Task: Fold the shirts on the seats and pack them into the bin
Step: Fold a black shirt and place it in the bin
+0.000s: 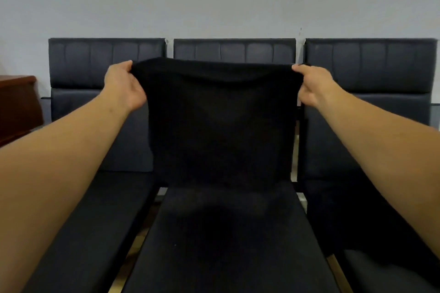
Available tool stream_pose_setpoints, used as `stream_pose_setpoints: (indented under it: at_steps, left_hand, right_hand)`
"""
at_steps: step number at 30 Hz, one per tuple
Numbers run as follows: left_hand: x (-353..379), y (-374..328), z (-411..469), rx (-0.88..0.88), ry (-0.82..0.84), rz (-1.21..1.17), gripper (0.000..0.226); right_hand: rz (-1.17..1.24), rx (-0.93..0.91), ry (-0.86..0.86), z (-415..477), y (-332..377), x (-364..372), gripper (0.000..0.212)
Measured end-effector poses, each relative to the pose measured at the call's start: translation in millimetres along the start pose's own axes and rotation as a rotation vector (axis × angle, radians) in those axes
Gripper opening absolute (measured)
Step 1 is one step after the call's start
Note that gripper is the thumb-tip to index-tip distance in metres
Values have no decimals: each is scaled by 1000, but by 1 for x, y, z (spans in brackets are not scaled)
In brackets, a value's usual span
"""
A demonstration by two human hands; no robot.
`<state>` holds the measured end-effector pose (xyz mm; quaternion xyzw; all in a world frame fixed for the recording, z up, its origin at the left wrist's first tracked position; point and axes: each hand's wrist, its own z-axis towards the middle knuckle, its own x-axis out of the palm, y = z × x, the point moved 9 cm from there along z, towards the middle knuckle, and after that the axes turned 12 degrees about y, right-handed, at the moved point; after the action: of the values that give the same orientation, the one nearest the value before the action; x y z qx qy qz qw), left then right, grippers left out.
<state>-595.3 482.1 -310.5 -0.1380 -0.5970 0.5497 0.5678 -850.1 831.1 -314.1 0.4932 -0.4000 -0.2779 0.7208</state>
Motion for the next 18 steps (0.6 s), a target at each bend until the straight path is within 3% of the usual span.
stream_pose_setpoints:
  at_steps: [4, 8, 11, 15, 18]
  left_hand:
    - [-2, 3, -26, -24, 46, 10, 31]
    - [-38, 52, -80, -188, 34, 183, 15]
    - [-84, 111, -139, -341, -28, 339, 11]
    - [-141, 191, -235, -725, -49, 522, 34]
    - [-165, 218, -284, -906, -7, 680, 25]
  right_hand:
    - [58, -2, 3, -24, -8, -10, 22]
    - [23, 215, 36, -87, -71, -28, 16]
    - [-116, 386, -10, -143, -138, -56, 23]
    - [-500, 674, -3, -227, -226, -86, 44]
    - [-706, 788, 51, -269, -256, -93, 31]
